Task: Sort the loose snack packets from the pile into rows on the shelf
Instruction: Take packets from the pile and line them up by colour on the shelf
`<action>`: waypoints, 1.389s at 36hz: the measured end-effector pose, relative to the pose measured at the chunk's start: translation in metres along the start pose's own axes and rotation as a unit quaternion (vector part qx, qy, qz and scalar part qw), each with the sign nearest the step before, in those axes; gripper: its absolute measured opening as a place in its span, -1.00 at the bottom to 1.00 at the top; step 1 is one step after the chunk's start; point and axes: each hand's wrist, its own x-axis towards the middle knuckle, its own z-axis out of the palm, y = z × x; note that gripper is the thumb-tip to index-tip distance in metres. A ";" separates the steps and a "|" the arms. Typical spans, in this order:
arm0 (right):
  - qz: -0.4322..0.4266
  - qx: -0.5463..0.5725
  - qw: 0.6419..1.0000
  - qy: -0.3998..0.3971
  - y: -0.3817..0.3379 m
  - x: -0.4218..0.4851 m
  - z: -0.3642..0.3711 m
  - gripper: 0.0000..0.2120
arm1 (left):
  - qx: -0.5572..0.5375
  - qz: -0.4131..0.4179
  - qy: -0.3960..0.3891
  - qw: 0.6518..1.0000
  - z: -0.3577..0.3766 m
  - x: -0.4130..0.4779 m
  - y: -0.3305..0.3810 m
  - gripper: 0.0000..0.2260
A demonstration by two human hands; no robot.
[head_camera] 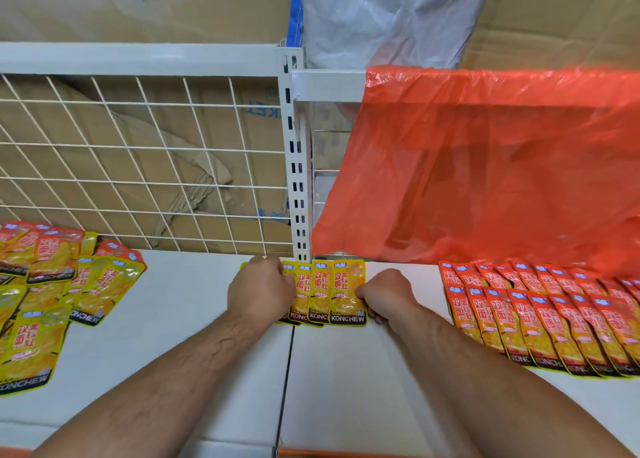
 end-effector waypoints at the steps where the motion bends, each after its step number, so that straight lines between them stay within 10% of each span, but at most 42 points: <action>1: -0.010 -0.031 0.999 0.010 -0.001 0.000 0.001 -0.87 | -0.002 -0.002 0.000 1.000 0.000 -0.001 -0.002 -0.84; 24: -0.066 -0.249 0.962 0.088 -0.009 -0.012 0.004 -0.88 | 0.026 0.033 0.000 0.999 -0.004 -0.018 -0.018 -0.79; 37: -0.379 -0.303 0.873 0.050 -0.024 -0.055 0.064 -0.67 | 0.084 0.036 -0.010 0.996 -0.014 -0.043 -0.048 -0.72; 50: -0.428 -0.322 0.844 -0.024 -0.071 -0.073 0.132 -0.61 | 0.073 -0.023 -0.009 0.997 -0.052 -0.051 -0.128 -0.62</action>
